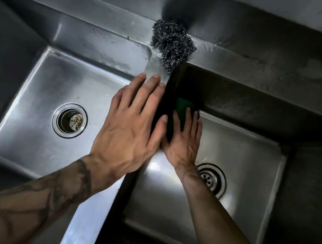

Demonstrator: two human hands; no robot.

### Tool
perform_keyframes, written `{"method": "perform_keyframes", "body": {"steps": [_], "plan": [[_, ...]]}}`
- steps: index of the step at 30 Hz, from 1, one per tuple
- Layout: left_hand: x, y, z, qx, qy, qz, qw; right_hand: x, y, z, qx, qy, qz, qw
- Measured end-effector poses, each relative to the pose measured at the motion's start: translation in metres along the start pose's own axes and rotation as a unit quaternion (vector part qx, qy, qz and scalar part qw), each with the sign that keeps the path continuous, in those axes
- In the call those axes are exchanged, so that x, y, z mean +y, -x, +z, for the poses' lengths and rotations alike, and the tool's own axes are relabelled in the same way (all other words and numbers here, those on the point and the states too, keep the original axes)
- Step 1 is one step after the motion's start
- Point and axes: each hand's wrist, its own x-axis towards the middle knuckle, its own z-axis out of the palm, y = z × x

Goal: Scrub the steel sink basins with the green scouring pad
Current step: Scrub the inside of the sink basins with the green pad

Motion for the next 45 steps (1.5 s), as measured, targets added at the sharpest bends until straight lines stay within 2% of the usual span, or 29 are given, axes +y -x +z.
{"method": "perform_keyframes", "body": {"steps": [4, 12, 18, 21, 23, 26, 35, 41, 45], "plan": [[0.002, 0.000, -0.003, -0.005, 0.004, -0.007, 1.000, -0.005, -0.004, 0.001, 0.037, -0.020, -0.015, 0.999], [0.001, 0.001, -0.004, -0.001, -0.011, -0.002, 1.000, 0.011, 0.008, 0.002, -0.004, -0.010, -0.017, 1.000], [0.000, 0.002, -0.002, 0.007, -0.012, 0.003, 1.000, 0.061, 0.022, -0.022, 0.019, 0.023, 0.093, 0.995], [0.002, 0.000, -0.003, 0.007, -0.005, 0.003, 1.000, 0.048, 0.018, -0.023, 0.002, 0.024, 0.144, 0.989], [0.002, 0.000, -0.004, 0.004, 0.001, 0.005, 1.000, 0.027, 0.011, -0.020, -0.003, 0.030, 0.133, 0.991], [0.001, -0.001, -0.004, 0.003, 0.008, 0.014, 1.000, 0.019, 0.005, -0.015, -0.010, 0.050, 0.065, 0.997], [-0.002, 0.000, 0.001, 0.024, 0.011, 0.024, 0.999, 0.112, 0.028, -0.034, 0.036, 0.073, 0.090, 0.993], [-0.002, -0.001, 0.003, 0.030, 0.012, 0.026, 0.999, 0.190, 0.058, -0.052, 0.048, 0.093, 0.173, 0.979], [-0.002, -0.001, 0.002, 0.028, 0.014, 0.027, 0.999, 0.218, 0.072, -0.060, 0.062, 0.076, 0.183, 0.978]]}}
